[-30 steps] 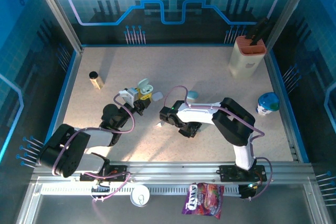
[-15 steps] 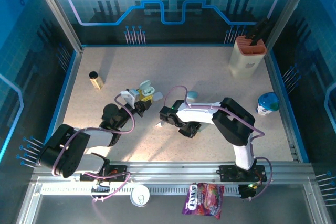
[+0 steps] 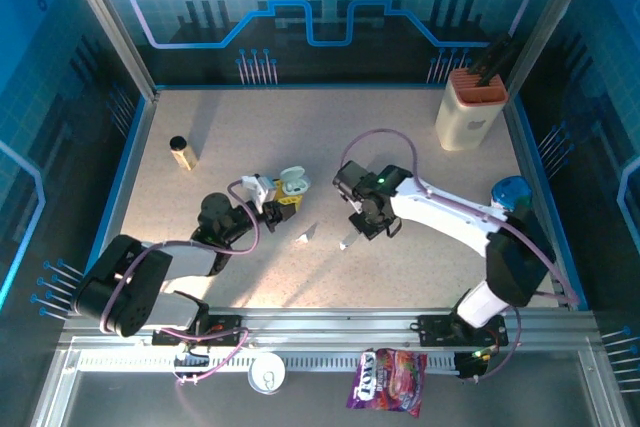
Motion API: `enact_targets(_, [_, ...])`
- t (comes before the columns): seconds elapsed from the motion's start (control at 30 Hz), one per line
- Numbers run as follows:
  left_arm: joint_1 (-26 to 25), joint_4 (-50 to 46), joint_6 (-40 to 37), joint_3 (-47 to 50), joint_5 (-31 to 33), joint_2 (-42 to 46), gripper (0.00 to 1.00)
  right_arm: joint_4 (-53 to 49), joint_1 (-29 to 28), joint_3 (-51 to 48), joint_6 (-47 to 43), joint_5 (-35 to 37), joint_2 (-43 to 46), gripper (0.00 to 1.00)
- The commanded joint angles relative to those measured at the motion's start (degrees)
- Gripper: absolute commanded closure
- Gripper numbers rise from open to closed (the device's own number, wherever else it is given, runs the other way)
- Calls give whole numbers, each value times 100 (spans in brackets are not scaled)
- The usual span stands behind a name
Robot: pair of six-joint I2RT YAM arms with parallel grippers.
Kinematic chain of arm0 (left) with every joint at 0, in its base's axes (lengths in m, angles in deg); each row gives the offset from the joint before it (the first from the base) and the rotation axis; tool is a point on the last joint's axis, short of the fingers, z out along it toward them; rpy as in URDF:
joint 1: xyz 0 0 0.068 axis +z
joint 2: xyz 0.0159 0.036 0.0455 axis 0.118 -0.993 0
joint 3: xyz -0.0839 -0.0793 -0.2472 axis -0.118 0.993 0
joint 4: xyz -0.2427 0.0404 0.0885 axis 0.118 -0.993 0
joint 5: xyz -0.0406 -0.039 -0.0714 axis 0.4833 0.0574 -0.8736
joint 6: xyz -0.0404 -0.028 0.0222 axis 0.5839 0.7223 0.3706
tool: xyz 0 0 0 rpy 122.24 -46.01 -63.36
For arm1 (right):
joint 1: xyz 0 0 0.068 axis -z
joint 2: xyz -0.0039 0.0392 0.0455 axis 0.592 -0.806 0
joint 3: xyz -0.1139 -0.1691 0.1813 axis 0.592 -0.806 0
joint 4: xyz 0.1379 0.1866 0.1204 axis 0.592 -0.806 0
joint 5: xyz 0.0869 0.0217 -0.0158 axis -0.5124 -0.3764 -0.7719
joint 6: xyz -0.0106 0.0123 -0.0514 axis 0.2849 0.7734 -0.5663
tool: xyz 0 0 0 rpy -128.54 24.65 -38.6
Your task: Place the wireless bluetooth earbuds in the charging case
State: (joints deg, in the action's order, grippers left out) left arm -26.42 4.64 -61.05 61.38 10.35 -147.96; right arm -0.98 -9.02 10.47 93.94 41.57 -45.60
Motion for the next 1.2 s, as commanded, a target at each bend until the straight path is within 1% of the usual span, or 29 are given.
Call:
enact_targets(0.0, [23,42,9,-227,-676,-148,67,189,151,67,-159,-988,428,82])
enact_targets(0.23, [-172,530,73,-353,-1094,-581,67,591,402,288,-159,-2185,1039,82])
enact_targets(0.4, [-477,760,13,-517,-1210,-911,66,993,603,404,-5,-3069,1239,82])
enact_targets(0.57, [-731,765,2,-735,-1345,-1118,66,1226,690,512,68,-3619,1268,82])
enact_targets(0.7, [-873,773,27,-845,-1447,-1200,66,1316,743,525,89,-3816,1267,82])
enact_targets(1.17, [-1077,786,24,-899,-1613,-1119,67,1383,832,388,88,-3742,1232,82])
